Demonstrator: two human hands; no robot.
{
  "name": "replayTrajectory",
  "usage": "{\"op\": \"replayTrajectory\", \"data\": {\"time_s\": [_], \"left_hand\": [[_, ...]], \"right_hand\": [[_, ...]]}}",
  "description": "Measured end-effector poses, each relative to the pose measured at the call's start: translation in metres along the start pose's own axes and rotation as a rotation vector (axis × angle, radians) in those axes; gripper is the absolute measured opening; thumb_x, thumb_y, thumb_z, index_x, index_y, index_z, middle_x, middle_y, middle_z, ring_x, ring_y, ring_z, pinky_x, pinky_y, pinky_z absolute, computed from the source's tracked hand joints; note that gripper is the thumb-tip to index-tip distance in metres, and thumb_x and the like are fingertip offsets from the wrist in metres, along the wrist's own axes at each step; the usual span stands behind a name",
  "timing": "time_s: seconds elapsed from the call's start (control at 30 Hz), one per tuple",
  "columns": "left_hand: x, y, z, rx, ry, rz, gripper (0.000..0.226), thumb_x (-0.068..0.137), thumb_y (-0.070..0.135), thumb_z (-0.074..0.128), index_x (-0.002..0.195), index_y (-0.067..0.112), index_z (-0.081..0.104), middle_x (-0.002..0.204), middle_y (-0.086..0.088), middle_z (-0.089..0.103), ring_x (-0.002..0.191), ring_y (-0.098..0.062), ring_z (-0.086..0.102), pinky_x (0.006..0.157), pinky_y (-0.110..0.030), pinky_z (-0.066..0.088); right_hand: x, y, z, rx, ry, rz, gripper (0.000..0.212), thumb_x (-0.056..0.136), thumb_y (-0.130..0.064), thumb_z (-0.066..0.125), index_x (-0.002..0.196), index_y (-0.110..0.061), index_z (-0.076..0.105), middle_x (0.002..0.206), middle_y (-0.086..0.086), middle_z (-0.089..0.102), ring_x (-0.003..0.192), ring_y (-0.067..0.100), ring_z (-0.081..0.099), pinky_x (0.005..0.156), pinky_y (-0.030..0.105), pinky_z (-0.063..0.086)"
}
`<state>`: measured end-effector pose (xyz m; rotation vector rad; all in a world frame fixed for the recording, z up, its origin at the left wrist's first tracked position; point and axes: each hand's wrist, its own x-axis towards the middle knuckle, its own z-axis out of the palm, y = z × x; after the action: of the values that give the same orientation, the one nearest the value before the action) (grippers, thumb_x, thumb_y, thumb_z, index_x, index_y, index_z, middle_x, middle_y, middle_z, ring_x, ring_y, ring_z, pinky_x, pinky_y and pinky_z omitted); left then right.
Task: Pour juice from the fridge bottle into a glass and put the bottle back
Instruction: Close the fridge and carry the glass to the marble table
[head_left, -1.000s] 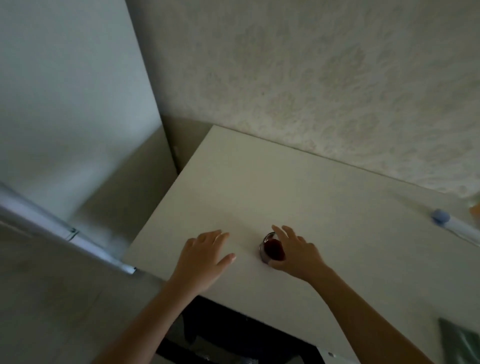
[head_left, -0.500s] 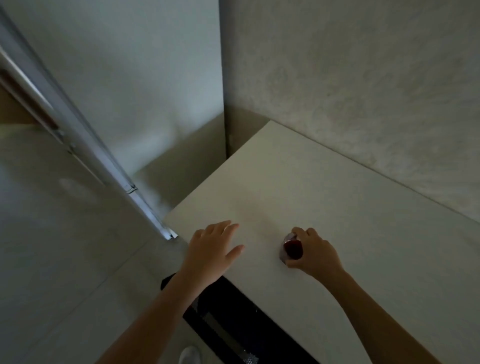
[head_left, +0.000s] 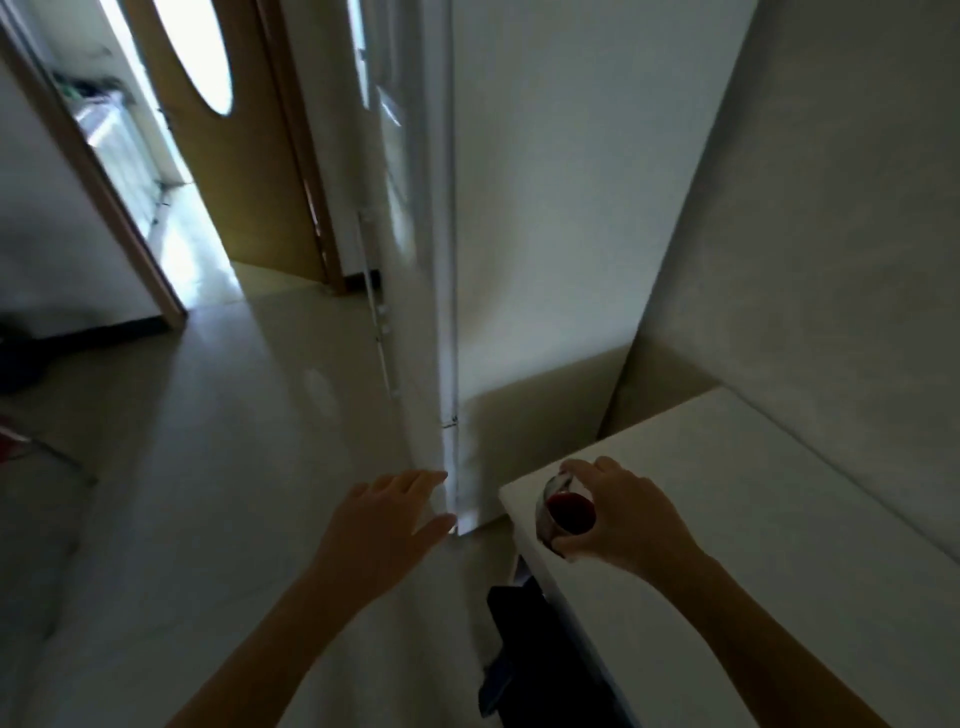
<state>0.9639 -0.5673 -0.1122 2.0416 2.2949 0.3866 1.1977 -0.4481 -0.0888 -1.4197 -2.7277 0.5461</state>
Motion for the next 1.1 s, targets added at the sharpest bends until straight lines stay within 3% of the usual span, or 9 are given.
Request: {"op": "replayTrajectory", "data": {"time_s": [0.13,0.37,0.47,0.63,0.73,0.8,0.9,1.03,1.1], "left_hand": [[-0.037,-0.067,-0.043,0.079,0.101,-0.139,0.056,0.084,0.060,0.030,0.117,0.027,0.060,0.111,0.007,0.067,0.098,-0.019,0.065,0.080,-0.036,0.049],[-0.120,-0.193,-0.105,0.126,0.167,-0.391,0.068,0.082,0.067,0.019,0.128,0.029,0.052,0.122,0.003,0.063,0.109,-0.019,0.059,0.086,-0.038,0.047],[-0.162,-0.252,-0.126,0.128,0.255,-0.466,0.066,0.084,0.067,0.024,0.120,0.024,0.060,0.112,-0.002,0.068,0.099,-0.024,0.064,0.079,-0.040,0.051],[-0.232,-0.333,-0.148,0.192,0.238,-0.677,0.061,0.083,0.062,0.033,0.113,0.021,0.066,0.103,-0.002,0.072,0.091,-0.021,0.068,0.073,-0.037,0.052],[-0.263,-0.370,-0.161,0.152,0.216,-0.819,0.056,0.087,0.059,0.040,0.127,0.023,0.055,0.119,0.001,0.064,0.106,-0.016,0.059,0.085,-0.036,0.049],[-0.279,-0.396,-0.163,0.152,0.202,-0.901,0.062,0.085,0.062,0.033,0.131,0.024,0.050,0.127,0.003,0.059,0.115,-0.014,0.053,0.092,-0.034,0.043],[-0.296,-0.439,-0.162,0.164,0.288,-1.030,0.075,0.076,0.067,0.022,0.121,0.021,0.061,0.118,0.000,0.066,0.106,-0.018,0.059,0.083,-0.034,0.046],[-0.307,-0.508,-0.161,0.185,0.266,-1.188,0.079,0.073,0.068,0.015,0.121,0.024,0.060,0.120,0.002,0.064,0.111,-0.018,0.057,0.086,-0.036,0.044],[-0.309,-0.543,-0.165,0.170,0.260,-1.284,0.082,0.071,0.070,0.012,0.124,0.026,0.057,0.124,0.005,0.061,0.114,-0.016,0.054,0.089,-0.034,0.042]], "right_hand": [[0.028,-0.089,-0.012,-0.008,0.006,-0.177,0.083,0.063,-0.053,0.076,0.134,-0.026,0.041,0.122,0.000,0.055,0.103,0.017,0.057,0.089,0.029,0.049],[0.079,-0.261,0.010,-0.022,-0.071,-0.448,0.088,0.061,-0.051,0.078,0.136,-0.029,0.038,0.125,0.002,0.054,0.104,0.019,0.057,0.091,0.033,0.050],[0.100,-0.336,0.028,-0.047,-0.089,-0.579,0.086,0.062,-0.051,0.077,0.136,-0.029,0.040,0.121,0.001,0.057,0.101,0.019,0.058,0.088,0.032,0.051],[0.129,-0.455,0.065,-0.057,-0.153,-0.743,0.083,0.062,-0.049,0.078,0.134,-0.031,0.041,0.119,-0.002,0.056,0.098,0.019,0.057,0.082,0.029,0.050],[0.150,-0.521,0.088,-0.073,-0.212,-0.852,0.083,0.063,-0.048,0.077,0.134,-0.028,0.040,0.119,-0.001,0.057,0.099,0.018,0.057,0.085,0.031,0.052],[0.167,-0.565,0.105,-0.090,-0.252,-0.935,0.082,0.063,-0.048,0.077,0.133,-0.028,0.041,0.117,-0.001,0.058,0.094,0.014,0.055,0.079,0.026,0.049],[0.198,-0.629,0.131,-0.103,-0.280,-1.061,0.078,0.063,-0.048,0.076,0.131,-0.029,0.044,0.115,-0.004,0.058,0.087,0.008,0.049,0.068,0.017,0.037],[0.243,-0.712,0.170,-0.094,-0.366,-1.173,0.082,0.063,-0.047,0.076,0.135,-0.025,0.041,0.125,-0.002,0.054,0.108,0.013,0.052,0.092,0.029,0.043],[0.269,-0.757,0.185,-0.121,-0.403,-1.233,0.082,0.062,-0.047,0.075,0.134,-0.024,0.043,0.127,-0.002,0.055,0.113,0.015,0.052,0.094,0.031,0.043]]}}
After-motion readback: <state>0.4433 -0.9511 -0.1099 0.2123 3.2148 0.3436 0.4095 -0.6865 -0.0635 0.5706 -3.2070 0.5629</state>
